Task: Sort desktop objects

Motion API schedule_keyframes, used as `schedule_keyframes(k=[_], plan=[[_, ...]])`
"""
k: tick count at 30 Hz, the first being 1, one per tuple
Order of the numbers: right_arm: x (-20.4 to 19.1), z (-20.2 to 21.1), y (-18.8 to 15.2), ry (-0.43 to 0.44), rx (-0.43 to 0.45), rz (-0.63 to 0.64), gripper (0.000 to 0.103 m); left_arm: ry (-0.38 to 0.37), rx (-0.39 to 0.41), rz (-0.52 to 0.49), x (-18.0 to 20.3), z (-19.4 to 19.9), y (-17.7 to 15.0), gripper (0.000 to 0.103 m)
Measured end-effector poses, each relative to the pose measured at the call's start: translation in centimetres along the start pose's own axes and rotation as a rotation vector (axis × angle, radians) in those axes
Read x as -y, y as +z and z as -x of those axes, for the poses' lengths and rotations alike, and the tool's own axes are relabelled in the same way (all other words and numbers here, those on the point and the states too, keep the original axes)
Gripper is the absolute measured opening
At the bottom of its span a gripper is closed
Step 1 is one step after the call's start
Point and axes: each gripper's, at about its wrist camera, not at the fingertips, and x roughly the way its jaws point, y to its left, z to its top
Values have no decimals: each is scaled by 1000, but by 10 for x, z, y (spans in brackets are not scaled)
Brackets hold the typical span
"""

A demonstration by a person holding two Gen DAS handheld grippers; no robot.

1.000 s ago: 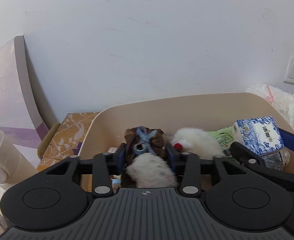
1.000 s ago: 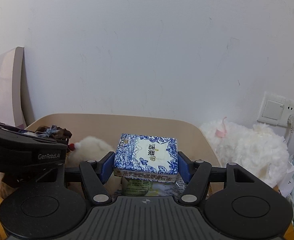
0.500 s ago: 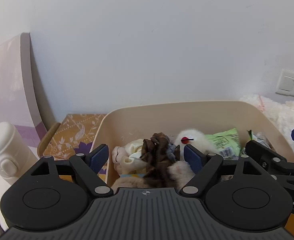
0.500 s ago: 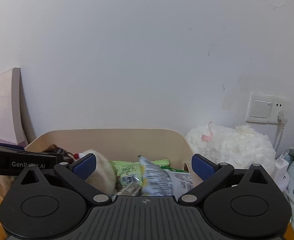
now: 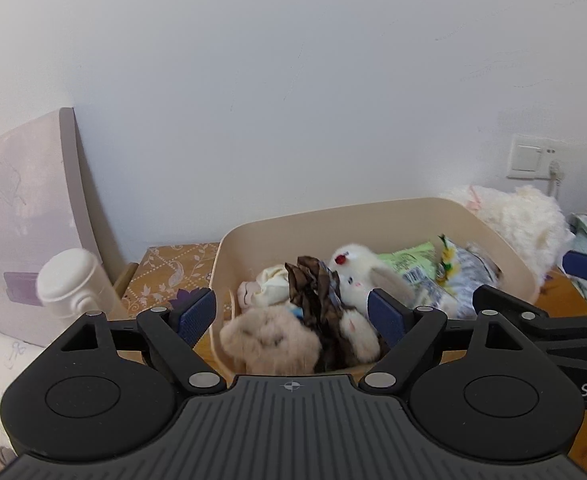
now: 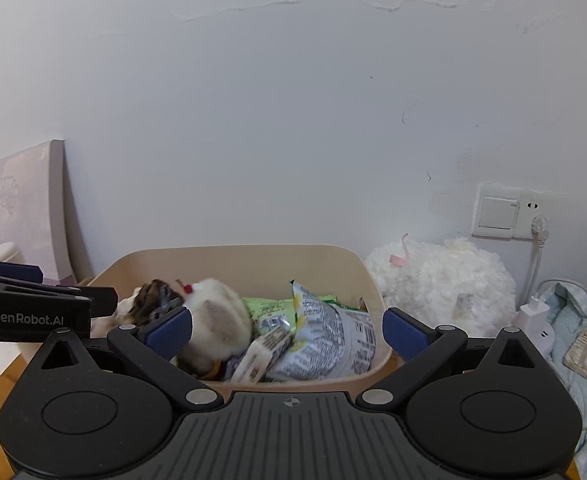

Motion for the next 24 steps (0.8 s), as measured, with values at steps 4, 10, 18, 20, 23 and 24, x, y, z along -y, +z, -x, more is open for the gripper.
schedule_keyframes(k=[4,10,18,20,23,24], plan=[[-6,27,-7,-7,3,37,103,-18,-3,7,0,26,-14,85],[-6,67,-25,7,-3,50,103,-24,1,-25,1,60,-45,85],[-5,113,-50,32,-28,54,103,-56,4,-14,-4,101,-75,85],[-9,124,-54,32,-26,70,103,-62,4,-13,-5,111,-80,85],[-16,142,-61,36,-23,103,103,-81,1,-6,-7,126,-89,85],[-20,148,-63,40,-22,117,103,-91,-2,-3,-7,131,-92,85]])
